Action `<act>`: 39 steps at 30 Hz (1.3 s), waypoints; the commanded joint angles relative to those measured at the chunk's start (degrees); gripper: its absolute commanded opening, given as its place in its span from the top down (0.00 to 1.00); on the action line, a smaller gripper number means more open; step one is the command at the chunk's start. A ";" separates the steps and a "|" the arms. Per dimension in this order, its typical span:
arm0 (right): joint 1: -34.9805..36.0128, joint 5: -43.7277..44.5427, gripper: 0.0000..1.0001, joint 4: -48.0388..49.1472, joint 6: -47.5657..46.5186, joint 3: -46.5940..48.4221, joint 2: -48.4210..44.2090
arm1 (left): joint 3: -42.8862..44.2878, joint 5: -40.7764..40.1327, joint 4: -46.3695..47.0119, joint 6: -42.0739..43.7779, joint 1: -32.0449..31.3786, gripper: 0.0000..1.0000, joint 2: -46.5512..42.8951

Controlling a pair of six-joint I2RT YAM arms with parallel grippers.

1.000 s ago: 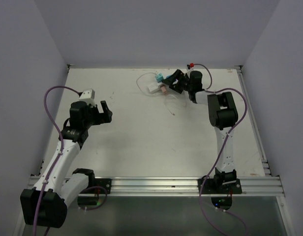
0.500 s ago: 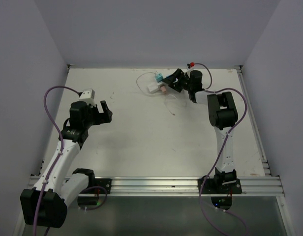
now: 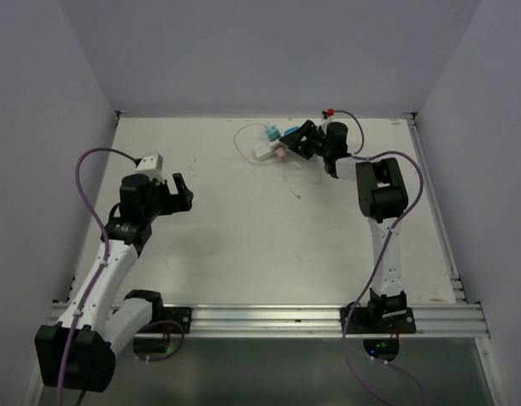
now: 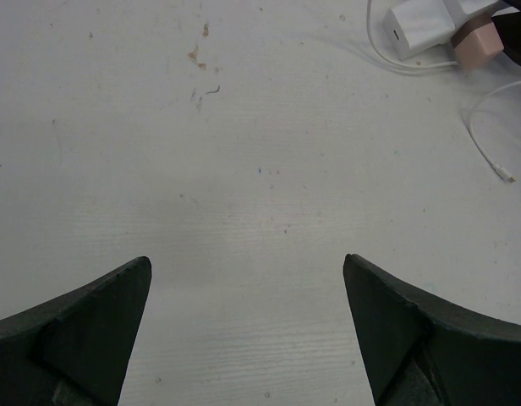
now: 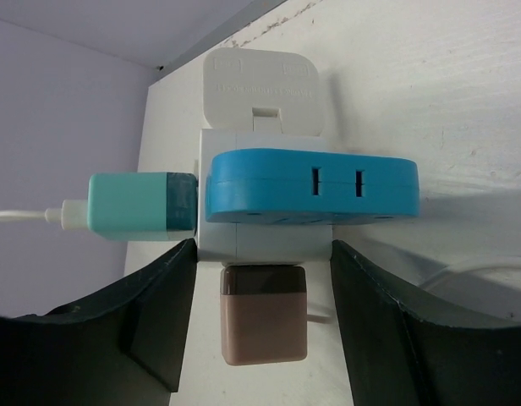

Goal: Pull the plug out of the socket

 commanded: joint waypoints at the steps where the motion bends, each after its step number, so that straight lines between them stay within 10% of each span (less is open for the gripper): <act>1: 0.22 -1.67 0.38 3.32 0.76 2.13 0.49 | 1.09 0.76 2.87 -0.61 0.42 0.00 0.12; 15: 0.22 -3.08 0.99 7.54 3.75 -3.48 -4.86 | 1.09 1.99 3.05 -1.40 0.42 0.00 0.12; 30: 0.66 -12.21 1.00 14.14 4.20 -31.16 -23.84 | -1.81 14.82 8.85 0.71 -0.45 0.01 -3.31; 39: 3.30 -13.98 1.00 8.00 -4.40 -47.95 -38.77 | -0.76 6.83 8.76 -2.18 -14.86 0.01 -3.75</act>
